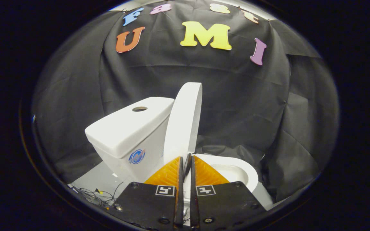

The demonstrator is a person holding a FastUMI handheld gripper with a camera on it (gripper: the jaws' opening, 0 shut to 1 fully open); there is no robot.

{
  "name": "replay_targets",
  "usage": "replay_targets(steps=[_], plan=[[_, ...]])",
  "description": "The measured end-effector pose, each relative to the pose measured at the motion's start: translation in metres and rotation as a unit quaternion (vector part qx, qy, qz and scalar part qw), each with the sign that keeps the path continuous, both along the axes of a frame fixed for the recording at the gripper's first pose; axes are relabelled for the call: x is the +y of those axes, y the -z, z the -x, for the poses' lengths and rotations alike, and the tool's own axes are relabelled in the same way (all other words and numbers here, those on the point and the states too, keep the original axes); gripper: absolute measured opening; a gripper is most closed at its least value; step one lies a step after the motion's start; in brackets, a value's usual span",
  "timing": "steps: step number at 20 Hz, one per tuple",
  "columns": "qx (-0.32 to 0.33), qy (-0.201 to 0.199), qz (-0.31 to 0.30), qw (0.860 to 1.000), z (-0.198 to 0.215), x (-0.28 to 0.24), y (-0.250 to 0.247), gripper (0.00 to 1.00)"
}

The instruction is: Open the toilet lid.

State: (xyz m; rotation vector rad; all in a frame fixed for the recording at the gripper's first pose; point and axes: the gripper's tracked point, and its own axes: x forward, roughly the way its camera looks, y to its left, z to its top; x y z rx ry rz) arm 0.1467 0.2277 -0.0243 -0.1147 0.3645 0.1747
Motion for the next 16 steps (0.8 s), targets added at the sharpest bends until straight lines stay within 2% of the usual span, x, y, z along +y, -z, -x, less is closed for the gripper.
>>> replay_targets(steps=[6,10,13,16], plan=[[-0.011,-0.018,0.043,0.999,0.000,0.023,0.003,0.11],[-0.010,-0.027,0.045,0.999,0.001,0.041,0.006,0.13],[-0.016,-0.032,0.080,0.996,0.000,0.047,0.005,0.13],[-0.023,-0.045,0.085,0.995,0.001,0.044,0.005,0.17]])
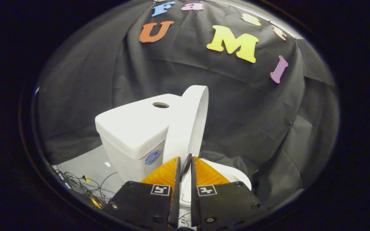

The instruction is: Open the toilet lid.

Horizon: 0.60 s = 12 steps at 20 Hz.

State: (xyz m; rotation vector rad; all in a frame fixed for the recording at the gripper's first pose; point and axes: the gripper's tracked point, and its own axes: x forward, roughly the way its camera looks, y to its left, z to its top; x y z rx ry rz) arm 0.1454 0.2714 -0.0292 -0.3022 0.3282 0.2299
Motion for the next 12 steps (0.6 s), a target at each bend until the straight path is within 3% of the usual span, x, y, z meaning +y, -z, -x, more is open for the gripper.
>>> replay_targets(steps=[2,4,5,7,9,10,12], plan=[[-0.026,-0.020,-0.012,0.999,0.004,-0.003,-0.012,0.26],[-0.054,-0.035,-0.017,0.998,0.017,-0.007,-0.025,0.54],[-0.072,-0.038,-0.023,0.996,0.024,-0.012,-0.034,0.57],[-0.117,-0.032,-0.045,0.992,0.039,-0.030,-0.058,0.71],[-0.154,-0.024,-0.064,0.986,0.056,-0.050,-0.077,0.94],[-0.167,-0.017,-0.072,0.983,0.061,-0.062,-0.086,1.00],[-0.187,-0.013,-0.090,0.978,0.075,-0.083,-0.101,1.00]])
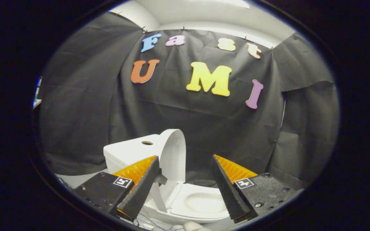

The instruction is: Open the toilet lid.

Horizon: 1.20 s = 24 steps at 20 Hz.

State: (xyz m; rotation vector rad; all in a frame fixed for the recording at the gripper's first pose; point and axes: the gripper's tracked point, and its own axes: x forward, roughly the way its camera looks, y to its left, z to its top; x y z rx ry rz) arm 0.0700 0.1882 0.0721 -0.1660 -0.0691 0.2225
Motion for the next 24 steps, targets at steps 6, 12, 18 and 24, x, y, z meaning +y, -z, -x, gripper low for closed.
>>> replay_targets(steps=[6,12,18,24], plan=[[-0.027,0.004,-0.065,0.997,0.036,-0.075,-0.009,1.00],[-0.052,0.054,-0.075,0.994,0.040,-0.167,0.016,1.00],[-0.015,0.087,-0.062,0.994,0.039,-0.224,0.086,1.00],[0.013,0.110,-0.086,0.990,0.034,-0.253,0.119,1.00]])
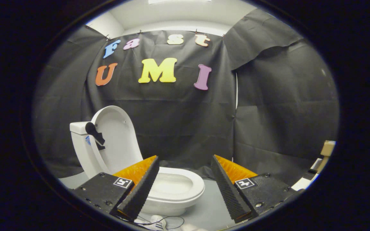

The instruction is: Open the toilet lid.

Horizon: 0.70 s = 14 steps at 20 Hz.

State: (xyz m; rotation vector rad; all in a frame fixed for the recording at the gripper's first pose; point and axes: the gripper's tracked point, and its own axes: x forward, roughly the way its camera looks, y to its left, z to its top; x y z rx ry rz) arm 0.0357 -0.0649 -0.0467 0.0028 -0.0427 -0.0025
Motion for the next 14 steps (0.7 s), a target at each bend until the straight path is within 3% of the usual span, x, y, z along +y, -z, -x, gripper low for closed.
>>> replay_targets(steps=[14], plan=[[0.016,0.009,-0.007,1.000,0.000,-0.004,0.011,1.00]])
